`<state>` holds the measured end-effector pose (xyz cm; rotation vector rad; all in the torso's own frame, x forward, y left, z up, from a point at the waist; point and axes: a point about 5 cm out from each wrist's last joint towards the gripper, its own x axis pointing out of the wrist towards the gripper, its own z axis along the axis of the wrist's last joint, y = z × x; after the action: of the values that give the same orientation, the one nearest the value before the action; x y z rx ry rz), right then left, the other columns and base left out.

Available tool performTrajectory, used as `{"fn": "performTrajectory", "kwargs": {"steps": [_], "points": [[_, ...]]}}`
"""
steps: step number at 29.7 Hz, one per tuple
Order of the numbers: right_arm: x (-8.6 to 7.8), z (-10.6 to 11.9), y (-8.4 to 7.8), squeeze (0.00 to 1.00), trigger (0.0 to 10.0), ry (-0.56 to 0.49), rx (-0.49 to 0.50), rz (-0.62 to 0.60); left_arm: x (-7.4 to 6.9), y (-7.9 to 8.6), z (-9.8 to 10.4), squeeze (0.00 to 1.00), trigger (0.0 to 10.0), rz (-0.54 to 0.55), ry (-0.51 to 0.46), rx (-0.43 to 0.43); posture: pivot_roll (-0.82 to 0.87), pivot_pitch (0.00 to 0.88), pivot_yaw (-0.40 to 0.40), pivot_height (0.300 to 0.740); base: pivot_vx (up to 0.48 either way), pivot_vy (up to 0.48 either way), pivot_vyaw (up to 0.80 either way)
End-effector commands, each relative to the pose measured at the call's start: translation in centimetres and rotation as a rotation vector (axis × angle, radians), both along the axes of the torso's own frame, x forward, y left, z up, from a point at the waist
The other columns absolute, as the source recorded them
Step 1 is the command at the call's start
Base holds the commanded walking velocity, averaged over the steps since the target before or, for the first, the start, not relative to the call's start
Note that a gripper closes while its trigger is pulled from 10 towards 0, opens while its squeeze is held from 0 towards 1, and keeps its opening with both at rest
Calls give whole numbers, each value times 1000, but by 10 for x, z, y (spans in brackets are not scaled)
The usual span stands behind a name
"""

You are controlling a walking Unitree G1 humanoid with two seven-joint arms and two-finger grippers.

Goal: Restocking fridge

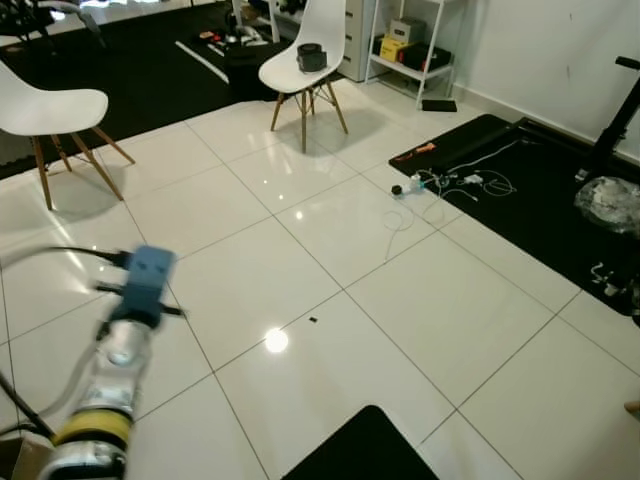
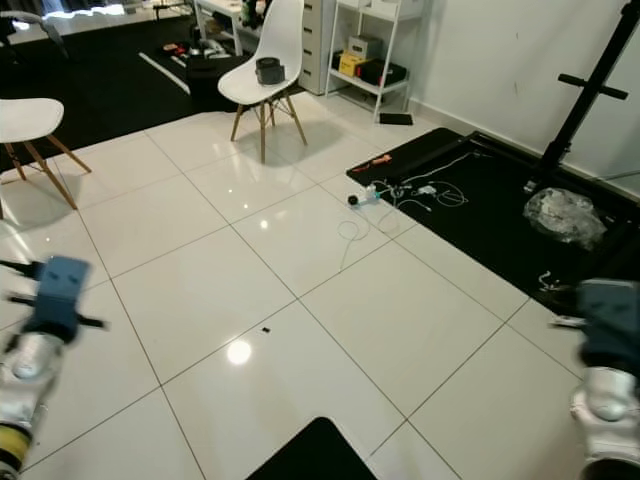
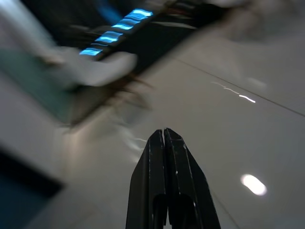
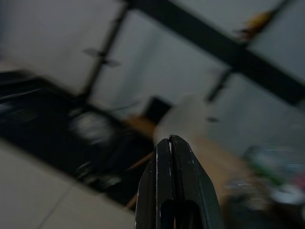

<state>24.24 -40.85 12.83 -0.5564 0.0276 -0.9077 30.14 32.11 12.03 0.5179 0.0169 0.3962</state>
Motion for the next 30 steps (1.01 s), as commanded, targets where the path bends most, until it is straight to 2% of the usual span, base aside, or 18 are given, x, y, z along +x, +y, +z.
{"fn": "performTrajectory", "kwargs": {"steps": [1, 3, 6, 8, 9, 10, 11, 12, 14, 15, 17, 18, 19, 20, 22, 27, 28, 30], "points": [[-1, -7, 4, 0, 10000, 8, -2, -29, -2, 0, -5, 0, 10000, 19, 14, 34, 17, 44, 4, 740, 0, 0, 0], [-1, -8, 5, 0, 10000, 3, -19, -52, -1, -1, -4, 0, 10000, 36, -3, 70, 17, 45, 3, 740, 0, 0, 0], [3, -29, 22, 0, 10000, 38, 17, -28, 1, -24, -14, 0, 10000, -20, -2, 179, 19, 49, 4, 740, 0, 0, 0], [3, -29, 22, 0, 10000, 38, 17, -28, 1, -24, -14, 0, 10000, -20, -2, 179, 19, 49, 4, 740, 0, 0, 0], [7, -52, 44, 0, 10000, 88, 74, 23, 2, -43, -28, 0, 10000, -64, 25, 181, 20, 54, 5, 740, 0, 0, 0], [7, -52, 44, 0, 10000, 88, 74, 23, 2, -43, -28, 0, 10000, -64, 25, 181, 20, 54, 5, 740, 0, 0, 0], [8, -64, 55, 0, 10000, 128, 116, 48, 4, -50, -34, 0, 10000, -79, 41, 139, 23, 55, 1, 740, 0, 0, 0], [8, -64, 55, 0, 10000, 128, 116, 48, 4, -50, -34, 0, 10000, -79, 41, 139, 23, 55, 1, 740, 0, 0, 0], [10, -84, 71, 0, 10000, 221, 182, 90, 7, -66, -43, 0, 10000, -134, 67, 62, 26, 57, -6, 740, 0, 0, 0], [10, -84, 71, 0, 10000, 221, 182, 90, 7, -66, -43, 0, 10000, -134, 67, 62, 26, 57, -6, 740, 0, 0, 0], [15, -97, 90, 0, 10000, 294, 235, 188, 12, -85, -47, 0, 10000, -228, 81, -33, 20, 57, -12, 740, 0, 0, 0], [15, -97, 90, 0, 10000, 294, 235, 188, 12, -85, -47, 0, 10000, -228, 81, -33, 20, 57, -12, 740, 0, 0, 0], [22, -101, 103, 0, 10000, 345, 265, 301, 18, -99, -45, 0, 10000, -311, 77, -114, 19, 55, -19, 740, 0, 0, 0], [22, -101, 103, 0, 10000, 345, 265, 301, 18, -99, -45, 0, 10000, -311, 77, -114, 19, 55, -19, 740, 0, 0, 0], [29, -97, 108, 0, 10000, 335, 288, 396, 23, -110, -37, 0, 10000, -393, 53, -173, 15, 53, -36, 740, 0, 0, 0], [37, -84, 108, 0, 10000, 282, 276, 467, 27, -117, -29, 0, 10000, -464, 28, -253, 1, 50, -22, 740, 0, 0, 0], [41, -73, 102, 0, 10000, 244, 244, 473, 28, -118, -25, 0, 10000, -489, 21, -285, 0, 54, -7, 740, 0, 0, 0], [43, -53, 83, 0, 10000, 200, 134, 386, 30, -117, -22, 0, 10000, -514, 29, -310, -1, 56, 36, 740, 0, 0, 0]]}}
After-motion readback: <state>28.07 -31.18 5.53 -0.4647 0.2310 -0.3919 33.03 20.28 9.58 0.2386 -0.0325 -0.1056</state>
